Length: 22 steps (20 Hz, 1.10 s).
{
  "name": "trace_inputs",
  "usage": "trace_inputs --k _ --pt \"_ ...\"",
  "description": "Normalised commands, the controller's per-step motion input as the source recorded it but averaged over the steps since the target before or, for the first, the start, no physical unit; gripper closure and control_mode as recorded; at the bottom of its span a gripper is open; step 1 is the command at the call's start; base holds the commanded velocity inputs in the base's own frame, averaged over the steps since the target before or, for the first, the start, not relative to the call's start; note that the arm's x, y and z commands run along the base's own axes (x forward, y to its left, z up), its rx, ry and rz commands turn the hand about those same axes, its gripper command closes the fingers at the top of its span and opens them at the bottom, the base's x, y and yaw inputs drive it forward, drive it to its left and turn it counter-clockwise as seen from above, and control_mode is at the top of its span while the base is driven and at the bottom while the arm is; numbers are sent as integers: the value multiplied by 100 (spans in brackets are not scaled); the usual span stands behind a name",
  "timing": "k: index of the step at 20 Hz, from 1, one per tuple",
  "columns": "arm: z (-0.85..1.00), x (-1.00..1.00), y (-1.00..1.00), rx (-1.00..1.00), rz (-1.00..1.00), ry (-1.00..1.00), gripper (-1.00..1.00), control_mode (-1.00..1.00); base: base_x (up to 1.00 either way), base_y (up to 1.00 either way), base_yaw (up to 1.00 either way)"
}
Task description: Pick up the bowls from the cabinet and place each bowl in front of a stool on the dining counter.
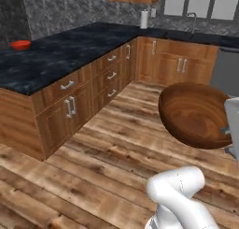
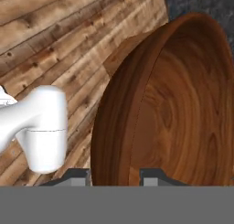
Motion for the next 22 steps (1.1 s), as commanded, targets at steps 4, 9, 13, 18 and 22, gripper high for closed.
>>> trace_inputs --k 4,9,13,18,22 --pt "0 0 0 0 0 0 100 100 20 52 75" --pt "0 0 0 0 0 0 100 100 51 60 55" --pt "0 0 0 0 0 0 100 100 74 74 40" --pt "0 0 0 0 0 0 100 100 84 90 26" --pt "0 0 0 0 0 0 100 100 93 100 14"
